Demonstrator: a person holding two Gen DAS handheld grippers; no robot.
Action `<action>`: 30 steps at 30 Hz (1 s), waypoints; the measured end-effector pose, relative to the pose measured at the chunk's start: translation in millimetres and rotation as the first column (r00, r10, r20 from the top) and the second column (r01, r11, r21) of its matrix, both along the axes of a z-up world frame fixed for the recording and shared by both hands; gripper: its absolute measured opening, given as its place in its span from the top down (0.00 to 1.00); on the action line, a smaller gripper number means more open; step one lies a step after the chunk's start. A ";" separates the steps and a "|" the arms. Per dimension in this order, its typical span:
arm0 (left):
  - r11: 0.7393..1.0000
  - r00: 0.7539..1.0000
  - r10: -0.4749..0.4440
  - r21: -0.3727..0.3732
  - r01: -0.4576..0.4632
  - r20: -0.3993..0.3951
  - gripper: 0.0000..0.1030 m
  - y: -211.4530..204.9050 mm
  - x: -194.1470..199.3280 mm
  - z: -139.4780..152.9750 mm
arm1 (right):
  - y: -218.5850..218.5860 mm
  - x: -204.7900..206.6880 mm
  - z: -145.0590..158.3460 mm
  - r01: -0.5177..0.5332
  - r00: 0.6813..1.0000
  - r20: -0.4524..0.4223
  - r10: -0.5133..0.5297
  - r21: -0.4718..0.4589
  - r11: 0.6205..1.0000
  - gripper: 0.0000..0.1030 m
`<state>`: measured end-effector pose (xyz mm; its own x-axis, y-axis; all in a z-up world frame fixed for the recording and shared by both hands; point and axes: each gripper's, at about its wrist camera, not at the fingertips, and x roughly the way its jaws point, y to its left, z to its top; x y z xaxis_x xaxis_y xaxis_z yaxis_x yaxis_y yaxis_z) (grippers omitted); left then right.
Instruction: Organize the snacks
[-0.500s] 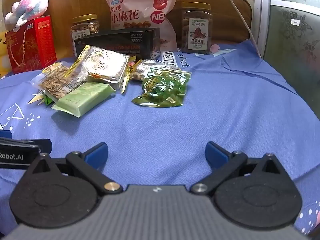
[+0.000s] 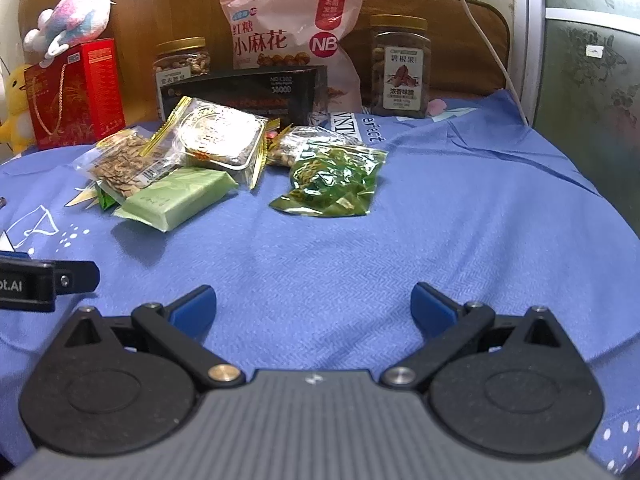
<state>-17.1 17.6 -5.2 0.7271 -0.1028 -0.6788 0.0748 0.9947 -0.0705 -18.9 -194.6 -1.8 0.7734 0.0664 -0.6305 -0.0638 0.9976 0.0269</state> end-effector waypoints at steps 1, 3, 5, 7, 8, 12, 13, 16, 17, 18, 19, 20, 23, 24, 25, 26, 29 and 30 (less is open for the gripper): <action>1.000 1.000 -0.014 0.003 0.013 0.004 0.00 1.1 -0.7 0.0 | 1.0 0.3 -0.1 0.000 1.000 0.000 0.000 -0.003 1.000 0.00; 0.999 0.999 -0.036 -0.001 0.036 0.009 0.00 3.5 -2.7 0.3 | 3.0 0.2 -0.3 -0.002 1.000 0.004 0.002 -0.010 1.000 0.00; 0.999 0.999 -0.042 -0.028 0.042 0.013 0.00 8.7 -4.6 1.8 | 4.3 -1.3 -0.9 -0.012 1.000 0.012 0.012 -0.009 1.000 0.00; 0.998 0.999 -0.043 -0.054 0.044 0.027 0.00 13.1 -7.8 2.6 | 5.4 -1.0 -0.5 -0.021 1.000 0.011 0.021 -0.009 1.000 0.00; 0.997 0.999 -0.038 -0.064 0.040 0.037 0.00 15.1 -9.4 2.7 | 5.7 -0.4 -0.1 -0.028 1.000 0.006 0.028 -0.009 1.000 0.00; 0.998 0.996 -0.013 -0.053 0.017 0.084 0.00 19.0 -14.9 6.7 | 8.0 3.9 3.2 -0.050 0.999 -0.021 0.050 -0.008 0.999 0.00; 0.999 0.995 -0.005 -0.050 0.010 0.099 0.00 20.2 -16.4 8.6 | 8.9 6.0 4.6 -0.055 0.998 -0.030 0.055 -0.006 0.998 0.00; 0.998 0.990 0.014 -0.055 -0.006 0.137 0.00 25.4 -18.0 16.9 | 11.9 11.1 8.9 -0.059 0.998 -0.038 0.058 -0.008 0.998 0.00; 0.998 0.990 0.020 -0.054 -0.012 0.142 0.00 27.2 -16.8 19.0 | 12.8 12.5 10.5 -0.063 0.997 -0.035 0.062 -0.012 0.998 0.00; 0.998 0.989 0.030 -0.054 -0.022 0.144 0.00 29.1 -15.6 21.1 | 14.5 14.2 12.1 -0.069 0.997 -0.031 0.069 -0.019 0.997 0.00; 0.998 0.989 0.037 -0.056 -0.029 0.144 0.00 30.9 -14.3 22.6 | 14.9 14.7 13.0 -0.074 0.997 -0.028 0.073 -0.024 0.997 0.00; 0.998 0.989 0.044 -0.058 -0.036 0.143 0.00 32.6 -13.3 23.6 | 15.3 15.9 13.7 -0.081 0.996 -0.027 0.080 -0.030 0.996 0.00; 0.997 0.990 0.059 -0.066 -0.051 0.130 0.00 37.5 -11.2 25.0 | 15.5 22.3 14.4 -0.099 0.994 -0.041 0.097 -0.030 0.995 0.00; 0.996 0.990 0.063 -0.068 -0.054 0.124 0.00 39.0 -9.8 25.4 | 13.8 24.3 14.8 -0.104 0.993 -0.050 0.103 -0.023 0.994 0.00; 0.996 0.990 0.067 -0.068 -0.059 0.121 0.00 40.2 -9.4 25.8 | 12.6 26.2 15.1 -0.108 0.993 -0.054 0.107 -0.018 0.994 0.00; 0.996 0.990 0.072 -0.067 -0.064 0.123 0.00 41.3 -9.3 26.5 | 11.4 28.7 16.1 -0.111 0.992 -0.056 0.110 -0.014 0.994 0.00; 0.995 0.987 0.086 -0.057 -0.078 0.135 0.00 44.6 -8.1 29.8 | 9.1 32.6 19.5 -0.114 0.992 -0.046 0.114 -0.011 0.993 0.00; 0.995 0.987 0.089 -0.056 -0.082 0.137 0.00 45.6 -7.3 31.0 | 8.1 34.0 21.0 -0.116 0.993 -0.040 0.115 -0.009 0.993 0.00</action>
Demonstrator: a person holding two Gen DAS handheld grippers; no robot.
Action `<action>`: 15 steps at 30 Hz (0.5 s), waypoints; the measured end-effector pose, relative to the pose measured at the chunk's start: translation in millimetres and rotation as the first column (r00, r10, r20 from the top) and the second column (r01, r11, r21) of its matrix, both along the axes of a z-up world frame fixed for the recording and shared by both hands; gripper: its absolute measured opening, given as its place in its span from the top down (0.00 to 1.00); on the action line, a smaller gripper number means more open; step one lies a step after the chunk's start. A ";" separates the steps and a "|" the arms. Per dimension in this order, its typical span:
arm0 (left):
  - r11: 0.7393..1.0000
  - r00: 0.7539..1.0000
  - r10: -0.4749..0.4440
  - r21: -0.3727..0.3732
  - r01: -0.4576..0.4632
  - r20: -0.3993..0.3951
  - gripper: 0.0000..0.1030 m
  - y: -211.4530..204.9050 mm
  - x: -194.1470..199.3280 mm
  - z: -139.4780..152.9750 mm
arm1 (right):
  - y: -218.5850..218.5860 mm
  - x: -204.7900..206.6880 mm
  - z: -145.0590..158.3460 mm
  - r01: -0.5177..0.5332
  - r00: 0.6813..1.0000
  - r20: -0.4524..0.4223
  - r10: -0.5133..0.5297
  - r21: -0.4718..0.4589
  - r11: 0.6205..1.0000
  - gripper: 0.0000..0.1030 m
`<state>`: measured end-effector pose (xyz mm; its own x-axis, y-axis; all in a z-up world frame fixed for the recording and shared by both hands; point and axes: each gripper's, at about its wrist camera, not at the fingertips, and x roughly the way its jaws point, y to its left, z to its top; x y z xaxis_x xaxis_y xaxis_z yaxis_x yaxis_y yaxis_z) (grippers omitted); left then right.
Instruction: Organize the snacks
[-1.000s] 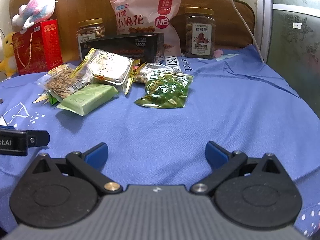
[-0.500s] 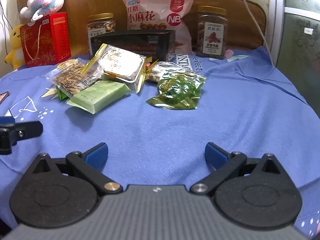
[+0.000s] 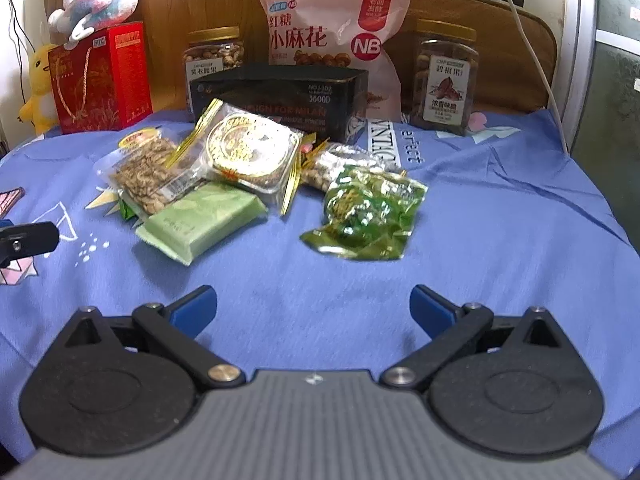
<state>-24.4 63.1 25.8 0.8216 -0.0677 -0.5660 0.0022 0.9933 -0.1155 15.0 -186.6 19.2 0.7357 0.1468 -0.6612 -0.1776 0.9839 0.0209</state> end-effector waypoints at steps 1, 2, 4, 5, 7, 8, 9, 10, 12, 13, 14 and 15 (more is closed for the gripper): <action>1.000 1.000 0.004 0.000 -0.004 0.001 0.00 1.1 1.4 1.4 | -1.6 0.8 1.1 -0.002 1.000 0.005 0.002 0.004 1.000 0.04; 1.000 1.000 0.008 0.001 -0.008 0.003 0.00 2.0 2.7 2.6 | -3.1 2.0 2.0 -0.004 1.000 0.005 0.004 0.008 1.000 0.07; 1.000 1.000 0.008 0.004 -0.008 0.006 0.00 3.6 5.8 5.1 | -8.8 5.6 3.0 -0.006 1.000 -0.002 0.006 0.032 0.999 0.15; 1.000 1.000 0.003 0.004 -0.003 0.005 0.00 3.9 7.6 6.2 | -11.6 7.3 3.2 -0.002 1.000 -0.007 0.003 0.043 0.999 0.16; 1.000 1.000 -0.014 -0.004 0.014 0.000 0.00 4.3 11.6 8.4 | -16.8 11.4 1.8 0.005 1.000 -0.022 -0.004 0.061 0.998 0.24; 1.000 1.000 -0.023 -0.013 0.022 -0.003 0.00 4.0 13.4 9.4 | -18.5 12.6 0.9 0.004 1.000 -0.029 -0.002 0.069 0.998 0.27; 0.999 0.999 -0.036 -0.025 0.036 -0.007 0.00 3.8 16.0 10.6 | -20.2 15.2 -0.1 0.000 0.999 -0.043 0.004 0.084 0.996 0.34; 0.998 0.998 -0.054 -0.040 0.053 -0.010 0.01 3.1 18.7 12.2 | -21.7 17.2 -0.5 -0.007 0.999 -0.052 0.012 0.099 0.995 0.39; 0.992 0.995 -0.101 -0.070 0.100 -0.014 0.05 0.6 24.8 16.0 | -23.8 20.9 -0.6 -0.021 0.998 -0.063 0.030 0.136 0.991 0.46; 0.988 0.992 -0.127 -0.086 0.125 -0.015 0.07 -0.3 28.0 17.9 | -25.1 22.2 0.1 -0.029 0.997 -0.064 0.040 0.153 0.988 0.49; 0.982 0.987 -0.158 -0.107 0.155 -0.016 0.09 -1.9 31.3 19.8 | -26.3 23.0 1.3 -0.036 0.997 -0.061 0.048 0.172 0.985 0.51; 0.975 0.982 -0.187 -0.128 0.184 -0.016 0.10 -3.7 35.0 21.4 | -27.6 24.3 2.6 -0.047 0.996 -0.059 0.060 0.199 0.979 0.54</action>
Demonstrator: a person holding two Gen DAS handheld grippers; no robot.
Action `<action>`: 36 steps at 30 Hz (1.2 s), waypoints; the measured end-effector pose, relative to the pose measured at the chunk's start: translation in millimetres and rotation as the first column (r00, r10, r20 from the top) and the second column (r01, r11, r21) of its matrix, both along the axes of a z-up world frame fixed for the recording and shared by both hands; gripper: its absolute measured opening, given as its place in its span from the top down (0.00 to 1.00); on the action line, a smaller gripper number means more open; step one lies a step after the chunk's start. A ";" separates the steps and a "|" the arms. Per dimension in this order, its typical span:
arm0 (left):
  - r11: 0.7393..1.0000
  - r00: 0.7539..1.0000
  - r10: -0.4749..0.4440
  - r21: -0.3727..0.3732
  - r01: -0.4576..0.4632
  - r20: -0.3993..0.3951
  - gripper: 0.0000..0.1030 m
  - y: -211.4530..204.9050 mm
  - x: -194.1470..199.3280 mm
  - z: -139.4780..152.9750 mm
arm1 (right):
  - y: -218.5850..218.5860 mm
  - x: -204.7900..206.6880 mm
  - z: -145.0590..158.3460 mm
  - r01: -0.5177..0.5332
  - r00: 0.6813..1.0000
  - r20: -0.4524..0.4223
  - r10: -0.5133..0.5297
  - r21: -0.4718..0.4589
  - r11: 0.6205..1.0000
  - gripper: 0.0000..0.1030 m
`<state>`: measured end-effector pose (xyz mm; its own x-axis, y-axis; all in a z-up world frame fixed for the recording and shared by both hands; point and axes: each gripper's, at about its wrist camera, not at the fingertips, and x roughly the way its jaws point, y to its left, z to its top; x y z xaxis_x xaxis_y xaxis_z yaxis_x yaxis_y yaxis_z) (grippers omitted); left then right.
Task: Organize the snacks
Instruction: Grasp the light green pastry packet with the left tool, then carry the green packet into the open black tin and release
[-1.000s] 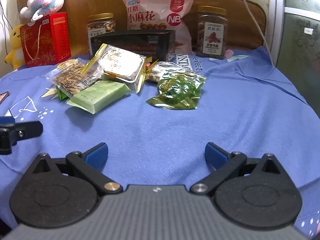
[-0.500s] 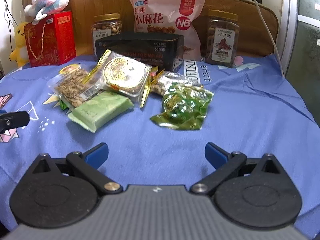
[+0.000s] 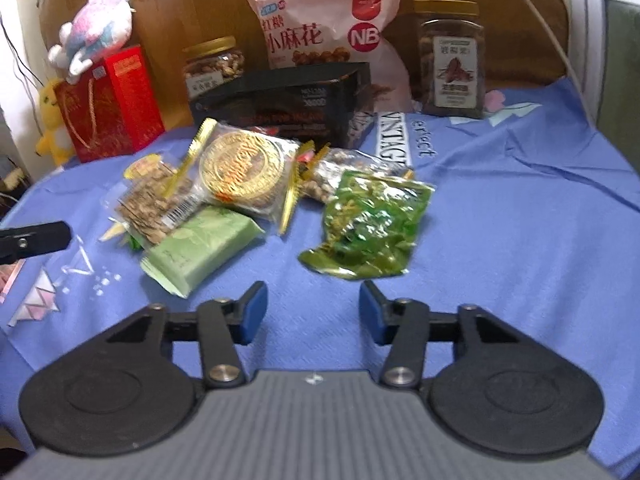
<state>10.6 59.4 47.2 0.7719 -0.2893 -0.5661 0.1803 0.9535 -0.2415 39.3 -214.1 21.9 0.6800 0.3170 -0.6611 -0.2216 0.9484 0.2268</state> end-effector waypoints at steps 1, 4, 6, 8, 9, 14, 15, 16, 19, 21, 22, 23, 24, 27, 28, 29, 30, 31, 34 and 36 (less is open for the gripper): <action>1.000 1.000 -0.027 -0.017 0.027 -0.005 0.12 -2.1 3.9 0.7 | -1.7 1.0 1.1 -0.015 1.000 -0.004 0.015 0.034 0.999 0.54; 0.993 0.994 -0.106 -0.063 0.104 -0.034 0.21 -10.4 15.3 -3.3 | 1.4 4.2 1.5 -0.087 0.996 -0.020 0.090 0.122 0.989 0.53; 0.983 0.984 -0.161 -0.101 0.154 -0.069 0.23 -15.4 26.8 -8.5 | 13.3 3.6 1.9 -0.156 0.988 -0.003 0.157 0.105 0.982 0.53; 0.973 0.974 -0.204 -0.126 0.191 -0.101 0.25 -20.4 37.1 -13.7 | 25.3 3.4 2.7 -0.226 0.974 0.008 0.226 0.054 0.973 0.52; 0.968 0.967 -0.225 -0.137 0.209 -0.116 0.25 -22.6 43.4 -16.6 | 32.8 3.6 2.1 -0.262 0.965 0.005 0.262 0.020 0.965 0.52; 0.950 0.937 -0.295 -0.164 0.266 -0.188 0.29 -35.1 69.6 -34.5 | 60.2 12.6 -4.1 -0.351 0.935 0.009 0.353 -0.102 0.931 0.42; 0.951 0.934 -0.294 -0.158 0.265 -0.202 0.31 -38.0 72.6 -39.3 | 64.0 14.3 -5.3 -0.357 0.932 0.019 0.362 -0.121 0.926 0.41; 0.950 0.931 -0.297 -0.164 0.266 -0.210 0.42 -40.5 74.9 -42.9 | 67.8 15.5 -6.4 -0.362 0.929 0.025 0.369 -0.135 0.922 0.41; 0.946 0.927 -0.314 -0.155 0.286 -0.203 0.53 -49.4 65.3 -41.3 | 71.7 10.7 -6.1 -0.348 0.932 0.052 0.360 -0.157 0.924 0.47; 0.944 0.927 -0.322 -0.143 0.299 -0.192 0.55 -52.5 54.4 -37.4 | 68.0 1.3 -6.5 -0.326 0.935 0.082 0.345 -0.181 0.928 0.52; 0.940 0.926 -0.331 -0.146 0.307 -0.181 0.56 -52.2 47.9 -34.5 | 61.6 -5.3 -3.7 -0.323 0.936 0.089 0.340 -0.163 0.932 0.52; 0.936 0.925 -0.340 -0.153 0.316 -0.168 0.57 -51.3 42.0 -30.5 | 56.3 -8.8 -1.2 -0.320 0.937 0.096 0.335 -0.147 0.936 0.52; 0.932 0.923 -0.351 -0.159 0.327 -0.156 0.58 -52.0 39.2 -25.9 | 50.7 -15.0 3.1 -0.318 0.937 0.107 0.332 -0.132 0.939 0.52; 0.923 0.923 -0.371 -0.153 0.354 -0.103 0.58 -50.5 33.2 -6.9 | 47.8 -19.6 15.8 -0.308 0.930 0.162 0.329 -0.143 0.941 0.52; 0.923 0.926 -0.369 -0.144 0.356 -0.083 0.58 -52.8 36.6 0.7 | 50.8 -15.2 20.6 -0.299 0.927 0.184 0.326 -0.156 0.941 0.52; 0.925 0.928 -0.367 -0.132 0.357 -0.057 0.57 -53.9 41.2 9.3 | 51.6 -10.0 26.0 -0.291 0.923 0.210 0.323 -0.170 0.942 0.52; 0.925 0.930 -0.366 -0.119 0.360 -0.031 0.57 -54.9 49.5 19.4 | 52.5 -1.6 33.1 -0.280 0.916 0.243 0.320 -0.188 0.942 0.52; 0.927 0.932 -0.362 -0.110 0.359 -0.010 0.57 -56.2 60.1 29.0 | 52.6 4.4 38.1 -0.268 0.911 0.265 0.315 -0.198 0.943 0.52; 0.939 0.941 -0.334 -0.065 0.337 0.042 0.56 -64.9 105.2 52.2 | 55.7 47.1 48.2 -0.226 0.903 0.320 0.288 -0.217 0.950 0.52; 0.950 0.950 -0.308 -0.034 0.309 0.041 0.56 -73.7 140.3 59.6 | 56.6 82.8 48.9 -0.206 0.912 0.315 0.261 -0.198 0.958 0.52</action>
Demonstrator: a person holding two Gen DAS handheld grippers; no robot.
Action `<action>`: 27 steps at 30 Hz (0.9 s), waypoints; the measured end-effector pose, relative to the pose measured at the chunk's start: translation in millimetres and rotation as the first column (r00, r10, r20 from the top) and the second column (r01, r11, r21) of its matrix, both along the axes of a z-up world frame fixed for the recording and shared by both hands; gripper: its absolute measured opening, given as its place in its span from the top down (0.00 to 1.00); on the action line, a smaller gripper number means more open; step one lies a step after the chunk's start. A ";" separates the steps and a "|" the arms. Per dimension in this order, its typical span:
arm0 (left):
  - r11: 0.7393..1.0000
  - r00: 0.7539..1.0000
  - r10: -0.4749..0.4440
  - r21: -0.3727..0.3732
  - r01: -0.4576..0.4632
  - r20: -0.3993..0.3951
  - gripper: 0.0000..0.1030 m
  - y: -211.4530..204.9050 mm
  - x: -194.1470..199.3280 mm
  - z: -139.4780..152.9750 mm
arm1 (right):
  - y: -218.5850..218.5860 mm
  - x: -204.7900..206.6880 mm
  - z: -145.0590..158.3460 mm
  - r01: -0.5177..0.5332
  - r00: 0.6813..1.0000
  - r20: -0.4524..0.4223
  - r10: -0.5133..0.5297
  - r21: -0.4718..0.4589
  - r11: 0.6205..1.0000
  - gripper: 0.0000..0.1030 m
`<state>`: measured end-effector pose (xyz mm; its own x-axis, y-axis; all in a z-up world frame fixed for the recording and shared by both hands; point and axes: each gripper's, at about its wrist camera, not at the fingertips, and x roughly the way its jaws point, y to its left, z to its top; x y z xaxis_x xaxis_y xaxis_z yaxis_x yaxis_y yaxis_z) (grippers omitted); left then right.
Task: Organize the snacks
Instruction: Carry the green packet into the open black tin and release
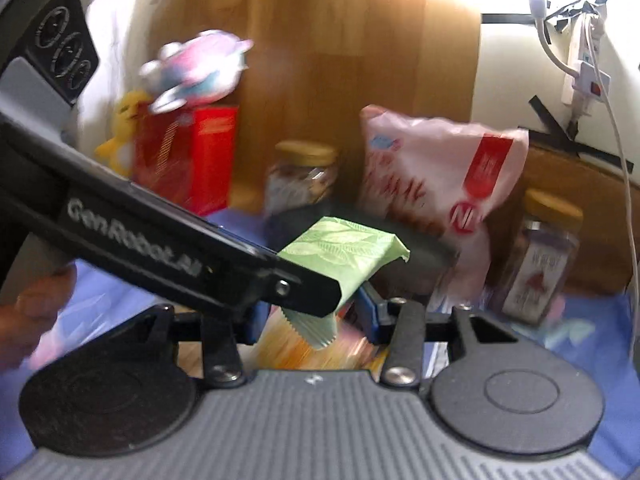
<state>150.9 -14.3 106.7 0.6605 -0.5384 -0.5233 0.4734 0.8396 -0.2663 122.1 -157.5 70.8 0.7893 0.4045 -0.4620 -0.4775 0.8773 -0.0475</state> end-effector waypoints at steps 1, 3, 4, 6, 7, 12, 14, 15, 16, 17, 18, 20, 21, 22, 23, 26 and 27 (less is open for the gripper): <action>1.000 1.000 0.011 0.015 -0.011 0.000 0.55 -3.6 19.8 1.9 | 0.9 20.5 -2.2 0.013 1.000 -0.012 -0.012 0.009 1.000 0.52; 0.999 0.999 0.043 0.027 -0.042 -0.022 0.55 -9.7 56.1 1.3 | 4.0 55.0 -8.3 0.028 0.999 -0.035 -0.028 0.007 1.000 0.52; 0.998 0.998 0.054 0.032 -0.053 -0.040 0.53 -12.2 71.4 -1.1 | 5.5 68.9 -11.9 0.033 0.998 -0.050 -0.033 0.001 0.999 0.52; 0.996 0.995 0.077 0.040 -0.075 -0.070 0.52 -14.7 94.7 -7.2 | 8.4 93.3 -18.9 0.036 0.995 -0.090 -0.036 -0.005 0.999 0.50; 0.995 0.992 0.091 0.045 -0.087 -0.086 0.51 -14.4 102.6 -12.2 | 8.7 99.1 -21.8 0.031 0.994 -0.105 -0.032 -0.012 0.999 0.50; 0.994 0.995 0.095 0.054 -0.093 -0.034 0.49 5.9 96.3 -16.7 | -6.7 89.5 -23.2 0.049 0.996 -0.076 -0.049 -0.002 0.999 0.46; 0.989 0.989 0.141 0.039 -0.143 0.048 0.37 27.8 83.3 -11.1 | -29.8 78.6 -16.8 0.100 0.994 -0.061 -0.095 0.078 0.992 0.46; 0.977 0.977 0.197 0.062 -0.203 0.083 0.34 37.7 80.4 -10.7 | -42.5 72.0 -15.2 0.130 0.991 -0.057 -0.124 0.122 0.984 0.46; 0.961 0.962 0.252 0.092 -0.262 0.106 0.34 45.3 80.9 -12.5 | -50.8 69.3 -15.4 0.151 0.988 -0.062 -0.143 0.151 0.977 0.46; 0.945 0.950 0.292 0.119 -0.304 0.106 0.34 52.7 84.3 -16.7 | -58.7 66.9 -16.1 0.173 0.984 -0.077 -0.162 0.175 0.969 0.46; 0.932 0.941 0.329 0.137 -0.336 0.073 0.35 61.7 91.4 -24.1 | -66.5 64.2 -19.5 0.194 0.979 -0.102 -0.176 0.200 0.960 0.46; 0.923 0.928 0.371 0.124 -0.364 -0.034 0.35 76.5 105.8 -39.7 | -72.9 64.1 -26.0 0.209 0.972 -0.158 -0.174 0.239 0.948 0.46; 0.925 0.921 0.377 0.096 -0.368 -0.097 0.35 82.8 111.9 -48.9 | -75.4 64.7 -32.0 0.215 0.966 -0.197 -0.166 0.259 0.942 0.46; 0.931 0.918 0.364 0.061 -0.359 -0.157 0.35 86.4 116.8 -58.0 | -76.7 65.3 -35.6 0.215 0.962 -0.225 -0.155 0.273 0.938 0.46; 0.937 0.917 0.346 0.029 -0.348 -0.200 0.35 87.5 119.5 -65.3 | -76.0 66.2 -38.4 0.210 0.957 -0.254 -0.138 0.285 0.935 0.46; 0.936 0.913 0.337 -0.018 -0.350 -0.229 0.33 76.2 116.3 -71.5 | -69.9 71.6 -44.1 0.191 0.951 -0.290 -0.103 0.295 0.936 0.46; 0.933 0.911 0.354 0.014 -0.360 -0.212 0.33 67.6 112.7 -69.7 | -70.0 71.6 -43.8 0.188 0.951 -0.294 -0.098 0.296 0.936 0.46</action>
